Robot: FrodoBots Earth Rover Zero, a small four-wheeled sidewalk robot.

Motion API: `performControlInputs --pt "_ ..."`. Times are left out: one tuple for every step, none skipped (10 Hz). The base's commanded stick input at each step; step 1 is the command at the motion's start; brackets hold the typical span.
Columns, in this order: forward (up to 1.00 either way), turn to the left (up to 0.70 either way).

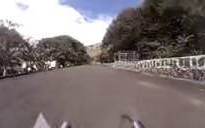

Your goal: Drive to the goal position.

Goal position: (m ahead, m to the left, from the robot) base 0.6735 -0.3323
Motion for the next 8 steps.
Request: performControlInputs --pt "0.7 0.0" --pt "0.7 0.0" --pt "0.7 0.0" --pt "0.7 0.0" --pt "0.7 0.0" --pt "0.7 0.0" --pt "0.7 0.0" --pt "0.7 0.0"
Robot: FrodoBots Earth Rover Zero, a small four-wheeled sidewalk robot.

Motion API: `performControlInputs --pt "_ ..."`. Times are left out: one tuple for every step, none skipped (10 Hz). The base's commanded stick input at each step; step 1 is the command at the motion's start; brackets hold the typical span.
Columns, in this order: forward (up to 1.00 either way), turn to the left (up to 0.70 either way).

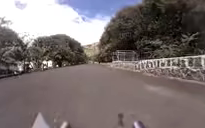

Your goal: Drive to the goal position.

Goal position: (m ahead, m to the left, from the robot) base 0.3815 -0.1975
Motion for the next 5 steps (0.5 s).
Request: performControlInputs --pt "0.7 0.0" --pt "0.7 0.0" --pt "0.7 0.0" --pt "0.7 0.0" --pt "0.7 0.0"
